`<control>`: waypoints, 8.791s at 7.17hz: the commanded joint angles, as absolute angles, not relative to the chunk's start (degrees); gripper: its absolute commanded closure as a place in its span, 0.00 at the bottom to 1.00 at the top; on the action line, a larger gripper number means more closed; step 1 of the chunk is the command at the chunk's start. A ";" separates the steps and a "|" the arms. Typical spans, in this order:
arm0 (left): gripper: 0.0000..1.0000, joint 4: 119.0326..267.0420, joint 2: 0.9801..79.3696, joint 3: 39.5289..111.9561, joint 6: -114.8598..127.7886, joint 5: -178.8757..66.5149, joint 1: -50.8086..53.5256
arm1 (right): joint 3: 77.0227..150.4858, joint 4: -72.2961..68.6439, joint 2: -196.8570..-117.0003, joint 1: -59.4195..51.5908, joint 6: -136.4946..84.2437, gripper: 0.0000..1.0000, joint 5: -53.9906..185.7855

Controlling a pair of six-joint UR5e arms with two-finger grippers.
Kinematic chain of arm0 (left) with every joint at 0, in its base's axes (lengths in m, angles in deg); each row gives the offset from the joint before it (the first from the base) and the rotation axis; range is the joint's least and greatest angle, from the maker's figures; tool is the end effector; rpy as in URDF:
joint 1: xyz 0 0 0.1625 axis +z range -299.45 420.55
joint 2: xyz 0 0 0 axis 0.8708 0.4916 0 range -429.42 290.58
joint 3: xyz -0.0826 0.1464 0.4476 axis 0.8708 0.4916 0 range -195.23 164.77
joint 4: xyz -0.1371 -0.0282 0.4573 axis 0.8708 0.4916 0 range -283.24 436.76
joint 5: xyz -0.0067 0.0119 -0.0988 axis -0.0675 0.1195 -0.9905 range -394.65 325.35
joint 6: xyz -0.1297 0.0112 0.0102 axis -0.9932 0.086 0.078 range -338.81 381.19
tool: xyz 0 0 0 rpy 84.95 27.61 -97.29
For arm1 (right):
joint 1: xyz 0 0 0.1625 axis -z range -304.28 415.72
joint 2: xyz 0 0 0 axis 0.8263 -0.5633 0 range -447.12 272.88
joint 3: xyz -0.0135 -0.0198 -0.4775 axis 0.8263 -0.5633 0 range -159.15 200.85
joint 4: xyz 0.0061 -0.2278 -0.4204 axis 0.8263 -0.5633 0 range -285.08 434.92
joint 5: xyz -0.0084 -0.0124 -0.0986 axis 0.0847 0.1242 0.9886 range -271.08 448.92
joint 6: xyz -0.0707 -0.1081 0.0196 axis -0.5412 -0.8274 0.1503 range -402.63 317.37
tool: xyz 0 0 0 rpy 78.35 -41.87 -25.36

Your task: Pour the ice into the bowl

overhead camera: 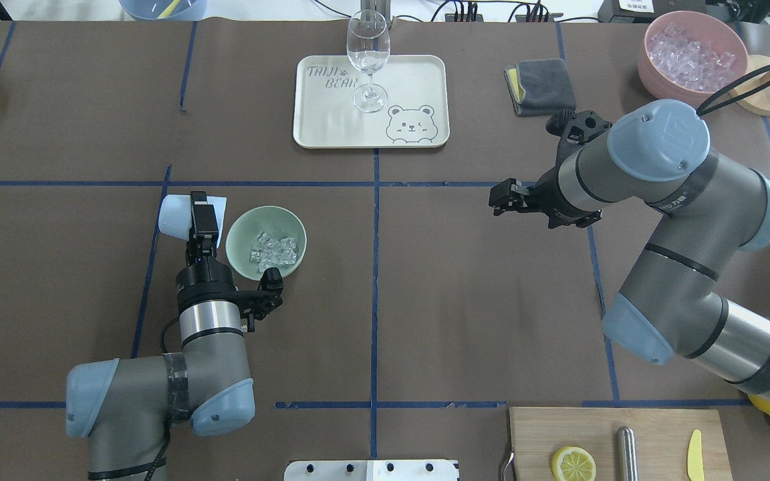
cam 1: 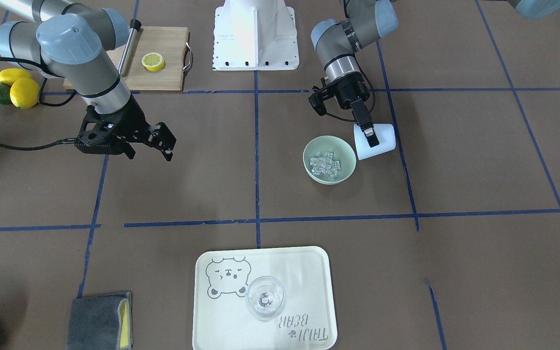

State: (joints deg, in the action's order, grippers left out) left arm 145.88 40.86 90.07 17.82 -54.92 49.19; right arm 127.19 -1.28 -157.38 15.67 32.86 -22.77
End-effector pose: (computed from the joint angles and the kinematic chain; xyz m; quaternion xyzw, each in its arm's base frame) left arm 0.5841 -0.3782 0.3623 0.4512 -0.3589 0.4389 0.6891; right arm -0.4733 -0.5090 0.3439 0.0382 -0.4463 0.1194 0.8861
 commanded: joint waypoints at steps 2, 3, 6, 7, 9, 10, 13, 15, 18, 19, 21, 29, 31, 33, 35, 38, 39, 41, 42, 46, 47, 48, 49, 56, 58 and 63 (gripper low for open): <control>1.00 145.75 41.24 90.24 14.37 -54.95 49.13 | 126.93 -1.19 -156.65 16.60 35.23 0.00 -22.53; 1.00 145.84 41.23 90.24 7.03 -55.38 49.22 | 126.84 -1.28 -155.42 17.13 35.68 0.00 -22.44; 1.00 146.28 41.41 90.33 -11.53 -59.06 49.30 | 126.84 -1.28 -154.62 17.83 36.39 0.00 -22.35; 1.00 148.45 41.76 90.59 -18.46 -60.21 49.30 | 126.84 -1.28 -154.62 18.01 36.39 0.00 -22.26; 1.00 160.53 40.98 91.03 -27.11 -61.01 49.04 | 126.84 -1.28 -154.62 18.10 36.39 0.00 -22.26; 1.00 170.00 39.14 91.03 -28.88 -61.10 48.87 | 126.76 -1.28 -154.62 18.45 36.82 0.00 -22.26; 1.00 203.37 24.68 90.25 -29.70 -60.84 48.78 | 126.84 -1.28 -154.53 19.06 37.35 0.00 -22.18; 1.00 215.33 18.41 87.79 -29.61 -60.84 48.60 | 126.76 -1.28 -153.58 20.90 39.19 0.00 -20.78; 1.00 229.89 11.37 83.40 -30.04 -61.19 45.98 | 120.10 -1.37 -144.99 24.24 43.40 0.00 -18.13; 1.00 236.56 9.53 80.34 -30.48 -64.93 44.14 | 118.16 -1.37 -142.34 25.82 45.07 0.00 -15.69; 1.00 243.12 9.24 74.26 -30.66 -69.08 40.35 | 115.61 -1.46 -139.08 27.76 46.75 0.00 -14.44; 1.00 245.68 9.51 68.53 -49.12 -77.18 40.08 | 107.24 -1.54 -129.05 32.51 50.71 0.00 -8.38; 0.00 245.77 9.24 69.32 -44.84 -77.80 39.73 | 107.16 -1.54 -128.96 32.95 50.71 0.00 -8.38; 0.00 246.38 7.76 71.15 -44.37 -81.04 39.55 | 107.07 -1.54 -129.04 33.48 50.71 0.00 -8.38; 0.00 246.39 4.51 75.37 -44.20 -82.28 39.55 | 107.07 -1.54 -129.04 33.83 50.71 0.00 -8.38; 0.00 246.39 4.15 75.91 -44.28 -84.65 39.64 | 106.28 -1.54 -128.96 34.18 50.71 0.00 -7.94; 0.00 245.95 3.80 77.31 -44.20 -85.61 39.55 | 105.67 -1.46 -128.96 34.88 50.71 0.00 -6.20; 0.00 245.60 0.64 82.05 -42.02 -88.25 39.55 | 102.61 -1.54 -126.78 35.50 50.63 0.00 -5.83; 0.00 245.60 0.63 81.98 -41.82 -88.52 39.55 | 100.50 -1.46 -124.32 35.50 50.54 0.00 -5.74; 0.00 245.95 -0.51 82.24 -39.91 -91.77 36.83 | 92.84 4.78 -120.62 34.27 50.10 0.00 -4.24; 0.00 245.95 -0.95 83.11 -39.45 -92.12 36.21 | 91.87 4.78 -120.00 34.27 50.10 0.00 -4.24; 0.00 245.95 -1.91 85.04 -38.67 -94.74 34.82 | 90.64 4.78 -119.04 34.27 50.10 0.00 -4.24; 0.00 245.77 -2.18 86.27 -37.70 -96.42 33.24 | 90.37 4.78 -119.03 34.27 50.10 0.00 -4.16; 0.00 239.84 0.26 88.13 -29.87 -123.60 13.84 | 86.68 4.61 -116.48 33.49 44.60 1.00 -4.94; 0.00 233.75 2.65 88.22 -23.92 -132.70 6.96 | 87.20 4.43 -116.39 33.31 44.47 1.00 -5.30; 0.00 206.04 9.73 92.26 0.20 -149.84 -12.00 | 109.97 -14.94 -123.89 28.39 42.03 1.00 -12.06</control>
State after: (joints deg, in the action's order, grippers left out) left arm 215.40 6.28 91.52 -8.02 -146.96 -7.30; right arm 100.84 -8.48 -119.12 29.73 43.67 -11.26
